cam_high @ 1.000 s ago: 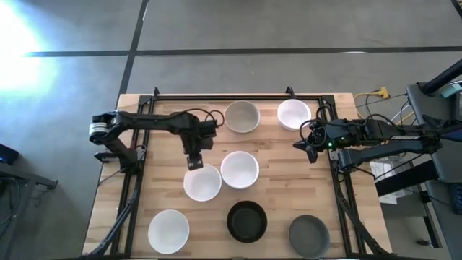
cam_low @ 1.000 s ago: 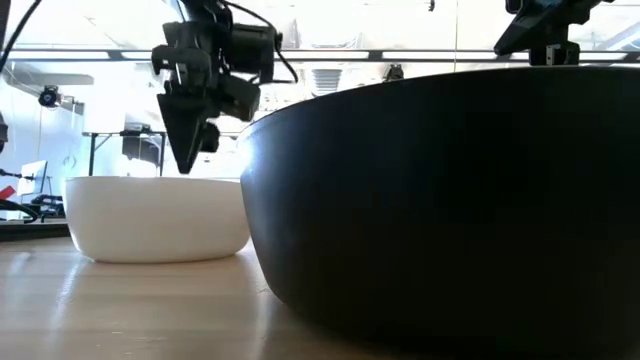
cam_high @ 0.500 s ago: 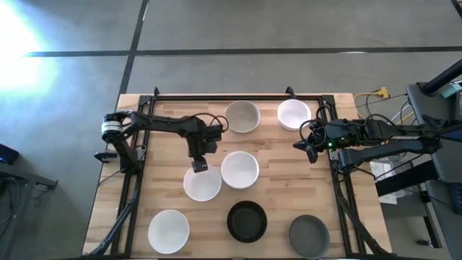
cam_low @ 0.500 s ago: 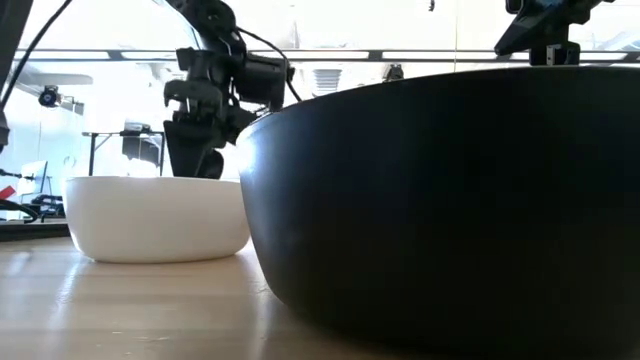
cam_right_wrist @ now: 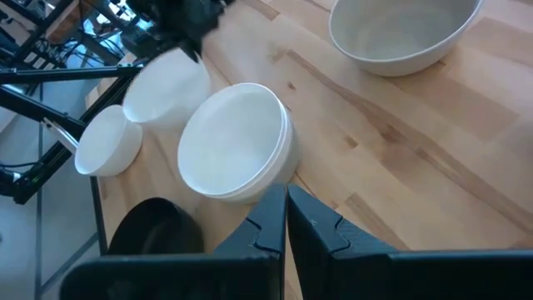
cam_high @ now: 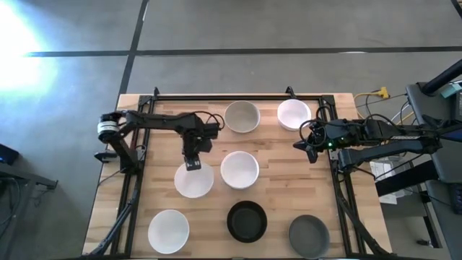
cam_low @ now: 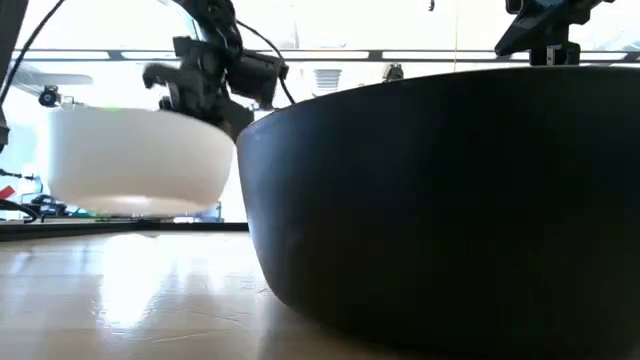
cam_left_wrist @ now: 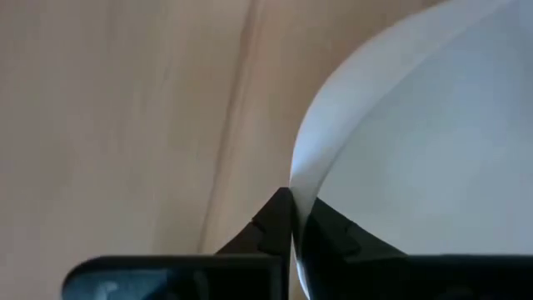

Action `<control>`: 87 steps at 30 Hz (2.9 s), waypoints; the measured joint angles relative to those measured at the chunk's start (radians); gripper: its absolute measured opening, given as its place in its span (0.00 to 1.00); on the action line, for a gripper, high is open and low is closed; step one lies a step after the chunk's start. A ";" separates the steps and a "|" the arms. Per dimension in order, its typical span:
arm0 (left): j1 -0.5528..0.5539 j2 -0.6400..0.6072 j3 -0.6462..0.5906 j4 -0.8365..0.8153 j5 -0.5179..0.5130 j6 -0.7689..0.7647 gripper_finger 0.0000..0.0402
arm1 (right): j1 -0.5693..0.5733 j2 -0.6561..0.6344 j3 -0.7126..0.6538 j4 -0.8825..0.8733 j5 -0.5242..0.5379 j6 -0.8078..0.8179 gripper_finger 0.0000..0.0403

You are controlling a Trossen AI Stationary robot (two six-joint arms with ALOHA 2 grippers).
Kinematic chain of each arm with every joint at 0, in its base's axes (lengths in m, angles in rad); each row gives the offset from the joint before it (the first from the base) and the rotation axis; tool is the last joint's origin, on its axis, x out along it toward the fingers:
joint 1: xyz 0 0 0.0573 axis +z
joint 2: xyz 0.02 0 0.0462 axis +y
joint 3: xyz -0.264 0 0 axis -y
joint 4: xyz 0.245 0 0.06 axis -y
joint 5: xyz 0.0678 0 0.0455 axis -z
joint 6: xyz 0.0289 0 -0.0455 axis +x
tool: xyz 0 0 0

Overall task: Nest bowls inside each other
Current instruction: Stack the white bowl on the white bowl, then stack the top gray bowl on the white bowl

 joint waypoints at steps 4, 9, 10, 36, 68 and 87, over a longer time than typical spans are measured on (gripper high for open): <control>0.011 -0.096 0.057 -0.061 -0.008 0.000 0.00 | 0.000 0.000 0.000 0.000 0.005 0.000 0.02; 0.013 -0.140 0.206 -0.062 -0.007 -0.068 0.00 | 0.000 0.006 0.000 0.007 0.055 0.024 0.02; 0.013 -0.131 0.247 -0.064 -0.007 -0.080 0.00 | -0.002 0.007 0.000 0.010 0.057 0.032 0.02; -0.019 0.543 1.040 -0.292 -0.019 -0.049 0.00 | 0.000 0.012 0.000 0.008 0.055 0.132 0.02; -0.039 0.625 1.021 -0.291 -0.096 -0.050 0.08 | 0.000 0.011 0.000 0.004 0.025 0.101 0.02; -0.032 0.506 1.043 -0.302 -0.163 -0.051 0.50 | 0.000 0.038 -0.005 0.114 0.029 0.105 0.02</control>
